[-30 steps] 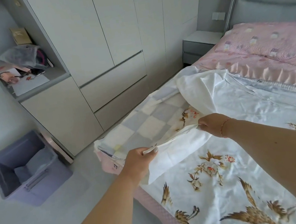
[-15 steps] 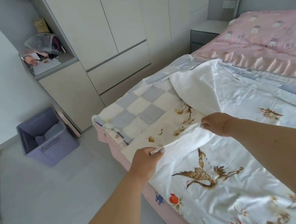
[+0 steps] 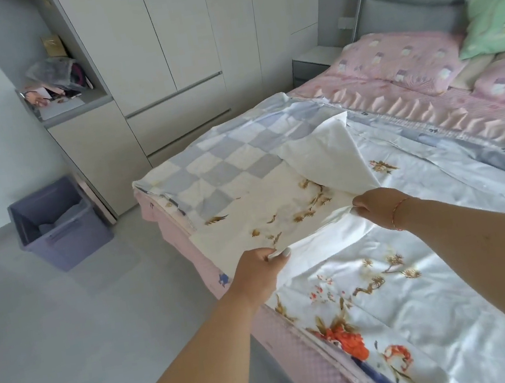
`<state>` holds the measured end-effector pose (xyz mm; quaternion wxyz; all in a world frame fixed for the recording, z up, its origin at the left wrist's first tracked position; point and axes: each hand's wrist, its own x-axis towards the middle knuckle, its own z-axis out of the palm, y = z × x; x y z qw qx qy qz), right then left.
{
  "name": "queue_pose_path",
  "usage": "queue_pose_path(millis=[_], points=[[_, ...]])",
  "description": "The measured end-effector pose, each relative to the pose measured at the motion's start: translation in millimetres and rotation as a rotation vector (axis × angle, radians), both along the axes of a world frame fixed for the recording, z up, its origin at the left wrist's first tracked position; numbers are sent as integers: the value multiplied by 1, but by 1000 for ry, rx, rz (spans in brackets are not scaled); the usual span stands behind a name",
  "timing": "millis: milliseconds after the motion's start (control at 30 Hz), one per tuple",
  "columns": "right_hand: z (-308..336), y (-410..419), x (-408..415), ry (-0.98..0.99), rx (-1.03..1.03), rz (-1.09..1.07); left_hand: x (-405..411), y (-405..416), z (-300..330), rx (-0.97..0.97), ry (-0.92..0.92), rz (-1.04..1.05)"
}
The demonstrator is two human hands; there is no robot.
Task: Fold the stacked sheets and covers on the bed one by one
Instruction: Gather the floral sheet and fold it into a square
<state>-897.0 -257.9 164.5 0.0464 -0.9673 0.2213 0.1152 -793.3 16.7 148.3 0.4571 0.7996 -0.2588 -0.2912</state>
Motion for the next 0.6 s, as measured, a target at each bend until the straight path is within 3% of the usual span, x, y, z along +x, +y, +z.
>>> queue_pose_path(millis=[200, 600], points=[[11, 7, -90, 62, -48, -8, -87, 8, -3, -8, 56, -32], [-1, 6, -206, 90, -21, -31, -178, -1, -28, 0, 79, -54]])
